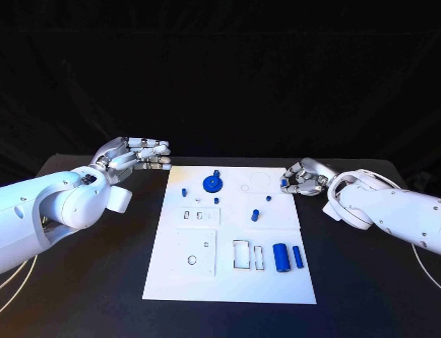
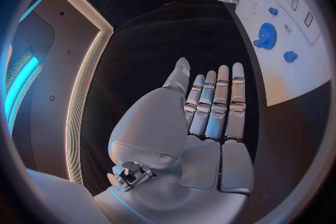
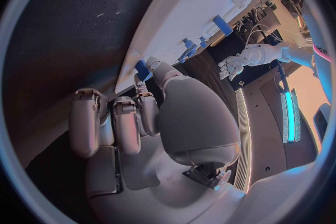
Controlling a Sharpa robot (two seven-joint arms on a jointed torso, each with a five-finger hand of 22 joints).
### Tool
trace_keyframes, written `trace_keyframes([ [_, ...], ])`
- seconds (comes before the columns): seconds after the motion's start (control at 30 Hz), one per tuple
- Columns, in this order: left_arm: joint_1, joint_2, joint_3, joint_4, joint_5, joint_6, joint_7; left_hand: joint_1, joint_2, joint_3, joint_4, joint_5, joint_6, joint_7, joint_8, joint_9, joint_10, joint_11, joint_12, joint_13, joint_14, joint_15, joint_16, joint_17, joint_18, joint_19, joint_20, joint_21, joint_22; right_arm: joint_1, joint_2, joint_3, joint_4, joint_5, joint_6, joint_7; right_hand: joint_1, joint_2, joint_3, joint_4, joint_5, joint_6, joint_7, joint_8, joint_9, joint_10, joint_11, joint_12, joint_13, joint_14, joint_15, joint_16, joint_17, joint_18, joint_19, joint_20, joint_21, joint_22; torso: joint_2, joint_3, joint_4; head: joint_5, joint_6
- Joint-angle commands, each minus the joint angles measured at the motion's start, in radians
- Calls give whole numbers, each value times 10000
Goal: Assemble the parts on the task board
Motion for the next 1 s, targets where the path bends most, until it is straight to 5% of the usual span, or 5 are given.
trace_keyframes([
  [0.03,11,5,6,23,26,178,49,-76,26,-12,-60,6,-89,214,-50,-16,-14,20,-53,2,76,-7,-60,-9,146,59,-2,-46,-8,-8,9,3,-13,-142,71,-120,-52,67,-2,59,41,42,-13,26,10,55,9,27,1178,1061,-21,35,2635,-81,156,-19,47,376,-2,-1,-2,0,-1],
  [0.43,11,-1,6,24,26,194,12,-88,37,-9,-57,6,-92,214,-53,-18,-16,21,-55,2,92,-7,-73,-16,144,75,-5,-50,-14,-15,22,3,-23,-205,-124,-103,14,251,106,57,49,399,-146,267,106,170,-94,121,1276,1061,-91,35,2635,-107,216,-72,152,507,2,-2,2,-9,-30],
  [0.63,11,-2,6,19,26,209,-5,-90,38,-9,-57,6,-92,215,-53,-18,-16,21,-56,2,94,-7,-75,-17,144,76,-6,-51,-15,-15,15,3,31,-8,-632,13,-37,512,178,140,78,753,-366,602,251,402,-282,300,1465,1061,-248,35,2635,-173,350,-206,405,805,1,0,-1,-12,-24],
  [1.0,11,-16,5,20,26,246,-39,-94,41,-8,-55,6,-92,215,-54,-18,-17,21,-56,3,97,-7,-79,-19,144,80,-6,-52,-17,2,-130,21,427,299,-1354,-144,-31,710,316,131,513,668,-440,760,337,539,-369,399,1583,1061,-343,35,2635,-220,437,-321,572,1007,-4,-6,-6,10,-33],
])
